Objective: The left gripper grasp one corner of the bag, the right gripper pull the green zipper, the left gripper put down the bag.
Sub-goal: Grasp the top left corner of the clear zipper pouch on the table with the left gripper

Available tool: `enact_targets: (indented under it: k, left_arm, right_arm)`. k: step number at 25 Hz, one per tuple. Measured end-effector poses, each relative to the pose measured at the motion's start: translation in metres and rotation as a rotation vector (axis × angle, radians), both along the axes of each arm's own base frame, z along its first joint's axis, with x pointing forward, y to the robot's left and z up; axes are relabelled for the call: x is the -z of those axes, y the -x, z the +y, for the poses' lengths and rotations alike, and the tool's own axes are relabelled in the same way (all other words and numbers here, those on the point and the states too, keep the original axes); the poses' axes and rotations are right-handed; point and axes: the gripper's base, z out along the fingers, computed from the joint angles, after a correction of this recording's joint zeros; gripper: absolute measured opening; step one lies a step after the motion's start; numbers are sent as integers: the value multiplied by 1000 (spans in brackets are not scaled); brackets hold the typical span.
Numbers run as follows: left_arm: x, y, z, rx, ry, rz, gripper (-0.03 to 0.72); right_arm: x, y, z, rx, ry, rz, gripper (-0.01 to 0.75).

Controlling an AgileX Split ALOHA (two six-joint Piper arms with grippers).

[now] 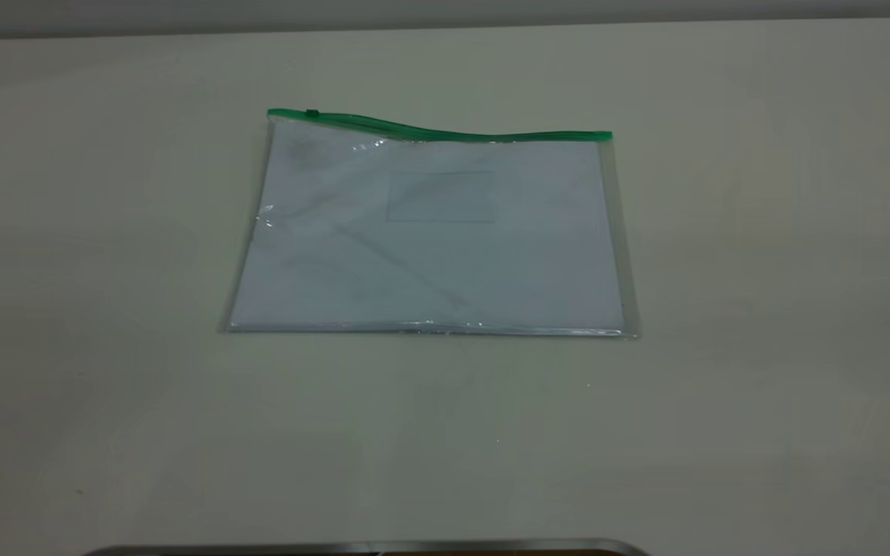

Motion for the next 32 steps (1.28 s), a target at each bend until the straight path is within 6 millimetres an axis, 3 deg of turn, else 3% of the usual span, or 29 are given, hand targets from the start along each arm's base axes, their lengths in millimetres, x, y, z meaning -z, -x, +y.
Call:
enact_targets:
  k: [4, 7, 14, 18, 24, 32]
  left_arm:
    - [4, -54, 1, -22, 19, 123, 477]
    - [11, -95, 3, -13, -1, 228, 500]
    - [32, -172, -1, 31, 37, 364, 523]
    - [52, -207, -4, 70, 60, 397, 523]
    - [88, -254, -12, 152, 123, 454, 523]
    - [138, -319, -18, 222, 172, 482, 523]
  right_arm:
    - [-1, -49, 5, -50, 64, 46, 437]
    - [3, -87, 11, -78, 60, 44, 499]
    - [37, -160, 28, -144, 6, 161, 562]
    - [57, -194, 51, -261, 9, 251, 562]
    - [88, -254, 84, -290, -140, 375, 562]
    - [113, -331, 118, -427, -279, 401, 562]
